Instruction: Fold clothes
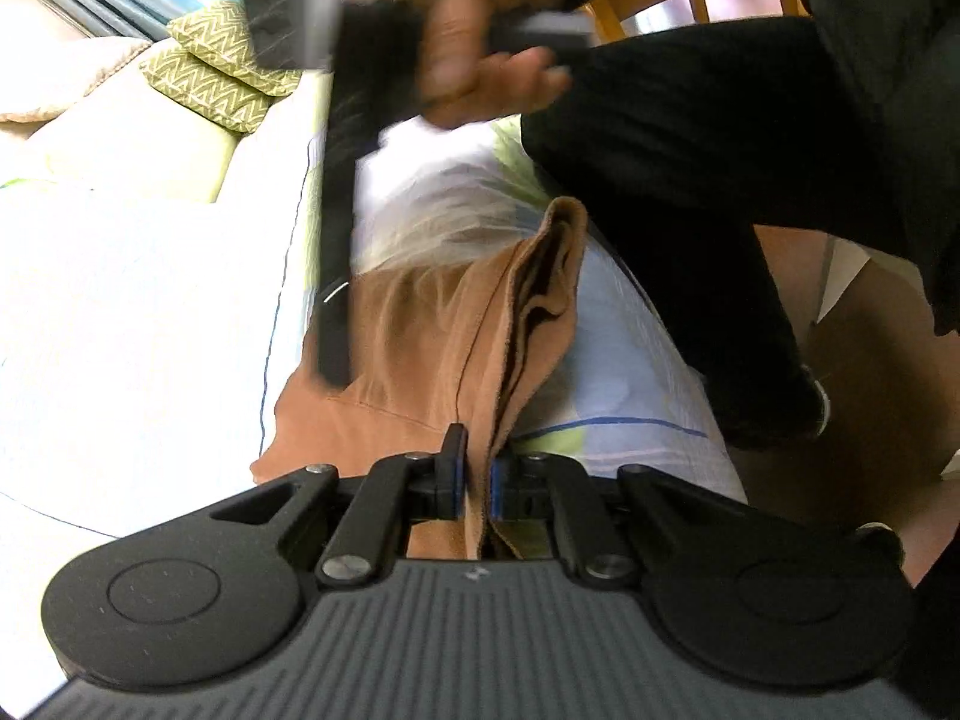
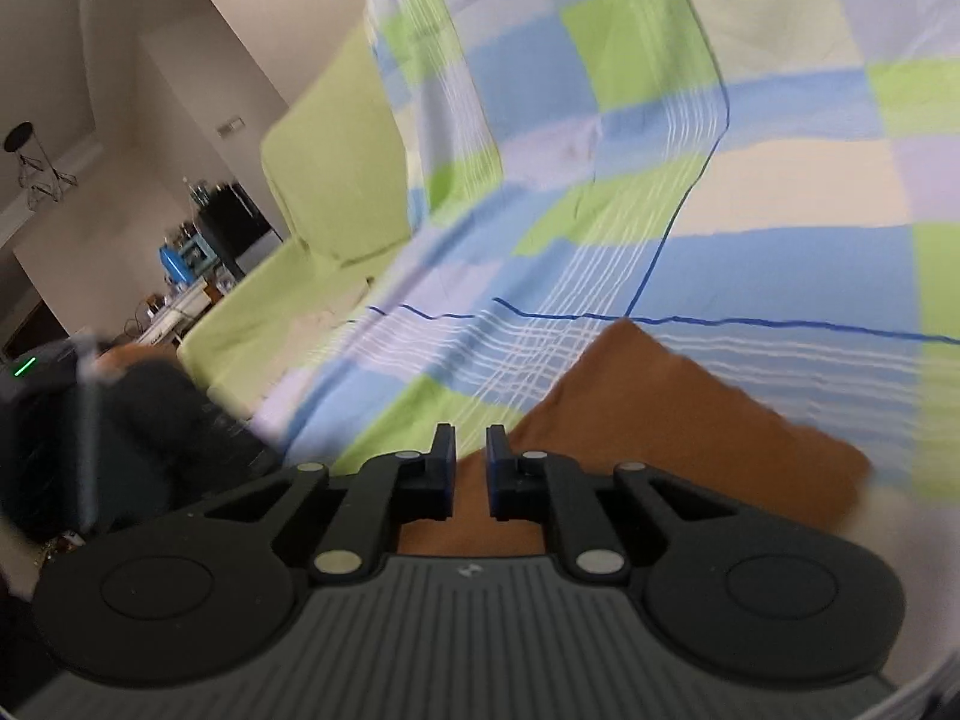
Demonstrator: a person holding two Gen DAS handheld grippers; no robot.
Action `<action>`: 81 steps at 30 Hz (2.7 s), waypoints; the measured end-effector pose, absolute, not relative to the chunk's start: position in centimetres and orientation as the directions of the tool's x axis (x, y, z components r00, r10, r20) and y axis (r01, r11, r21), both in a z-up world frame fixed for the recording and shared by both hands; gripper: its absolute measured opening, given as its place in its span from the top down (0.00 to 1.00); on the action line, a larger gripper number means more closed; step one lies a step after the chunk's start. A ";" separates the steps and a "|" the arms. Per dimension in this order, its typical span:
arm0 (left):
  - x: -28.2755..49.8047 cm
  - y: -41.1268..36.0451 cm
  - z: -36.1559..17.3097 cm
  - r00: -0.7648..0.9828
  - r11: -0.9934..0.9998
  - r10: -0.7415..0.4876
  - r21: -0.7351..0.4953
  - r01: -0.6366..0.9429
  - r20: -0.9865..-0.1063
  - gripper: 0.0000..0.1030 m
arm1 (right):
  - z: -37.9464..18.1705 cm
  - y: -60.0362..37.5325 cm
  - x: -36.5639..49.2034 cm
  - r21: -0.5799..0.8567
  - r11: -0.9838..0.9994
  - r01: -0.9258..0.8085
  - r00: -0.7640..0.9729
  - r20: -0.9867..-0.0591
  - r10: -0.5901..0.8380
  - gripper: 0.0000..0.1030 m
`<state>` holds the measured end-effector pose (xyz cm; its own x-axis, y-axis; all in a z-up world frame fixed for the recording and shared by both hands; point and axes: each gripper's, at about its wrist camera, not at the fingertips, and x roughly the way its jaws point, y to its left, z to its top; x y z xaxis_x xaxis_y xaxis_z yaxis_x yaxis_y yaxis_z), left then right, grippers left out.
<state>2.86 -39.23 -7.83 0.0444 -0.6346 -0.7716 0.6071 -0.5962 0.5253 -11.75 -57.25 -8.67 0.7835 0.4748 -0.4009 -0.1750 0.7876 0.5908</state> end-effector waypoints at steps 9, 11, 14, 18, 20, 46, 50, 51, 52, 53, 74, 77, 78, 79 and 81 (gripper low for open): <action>4.3 -43.4 -4.3 -0.012 -0.690 -0.527 0.420 0.589 -0.850 0.93 | -10.9 -58.1 -15.7 0.654 0.750 -0.095 0.843 -0.348 0.410 0.90; 4.3 -44.3 -3.8 -0.020 -0.701 -0.507 0.399 0.592 -0.862 0.93 | -11.7 -58.6 -16.2 0.650 0.758 -0.052 0.839 -0.384 0.386 0.89; 5.1 -46.7 -2.9 -0.042 -0.718 -0.460 0.344 0.605 -0.887 0.93 | -12.7 -58.7 -16.3 0.645 0.763 -0.044 0.821 -0.412 0.395 0.91; 8.1 -51.0 -1.5 -0.092 -0.730 -0.367 0.225 0.646 -0.926 0.93 | -11.2 -59.5 -18.2 0.638 0.770 -0.023 0.875 -0.360 0.324 0.80; 9.1 -53.1 -2.0 -0.116 -0.730 -0.325 0.171 0.661 -0.939 0.93 | -10.9 -59.8 -19.4 0.616 0.788 -0.004 0.896 -0.348 0.277 0.66; 18.2 -52.5 -2.9 -0.248 -0.434 -0.468 -0.024 0.901 -0.848 0.67 | -11.4 -59.7 -18.4 0.736 0.661 0.143 0.932 -0.325 0.161 0.89; 19.2 -52.0 -3.8 -0.237 -0.319 -0.550 -0.060 0.946 -0.801 0.70 | -11.9 -59.5 -18.1 0.739 0.649 0.183 0.930 -0.343 0.128 0.89; 19.4 -52.1 -4.1 -0.233 -0.291 -0.569 -0.071 0.954 -0.789 0.77 | -12.0 -59.5 -18.1 0.739 0.645 0.196 0.930 -0.349 0.118 0.89; 19.6 -52.3 -4.7 -0.227 -0.269 -0.578 -0.079 0.960 -0.784 0.80 | -12.1 -59.4 -18.1 0.739 0.641 0.208 0.929 -0.355 0.107 0.89; 19.8 -52.7 -5.5 -0.220 -0.252 -0.579 -0.084 0.964 -0.785 0.82 | -12.0 -59.4 -18.0 0.743 0.633 0.216 0.929 -0.355 0.100 0.89; 12.5 -47.1 -4.9 0.141 -0.018 -0.738 0.229 0.973 -0.660 0.65 | -12.6 -58.6 -17.3 0.649 0.673 0.353 0.896 -0.442 -0.044 0.84; 10.2 -47.6 -5.6 0.093 -0.089 -0.730 0.229 0.969 -0.677 0.64 | -12.9 -58.7 -17.3 0.661 0.656 0.363 0.894 -0.446 -0.045 0.84; 10.1 -48.2 -6.4 0.095 -0.086 -0.718 0.223 0.971 -0.690 0.64 | -13.0 -58.8 -17.3 0.663 0.653 0.366 0.893 -0.448 -0.045 0.84; 10.4 -48.6 -7.0 0.096 -0.080 -0.708 0.215 0.973 -0.700 0.64 | -13.0 -58.8 -17.2 0.665 0.649 0.369 0.892 -0.451 -0.045 0.84; 11.4 -49.2 -8.0 0.099 -0.061 -0.689 0.194 0.979 -0.718 0.61 | -13.1 -58.9 -17.3 0.673 0.641 0.370 0.891 -0.451 -0.040 0.84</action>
<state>11.39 -49.16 -8.00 0.0993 -0.6891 -0.7178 0.9791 -0.0610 0.1940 -17.29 -58.95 -13.05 0.8914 -0.0402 -0.4514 0.3696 0.6410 0.6727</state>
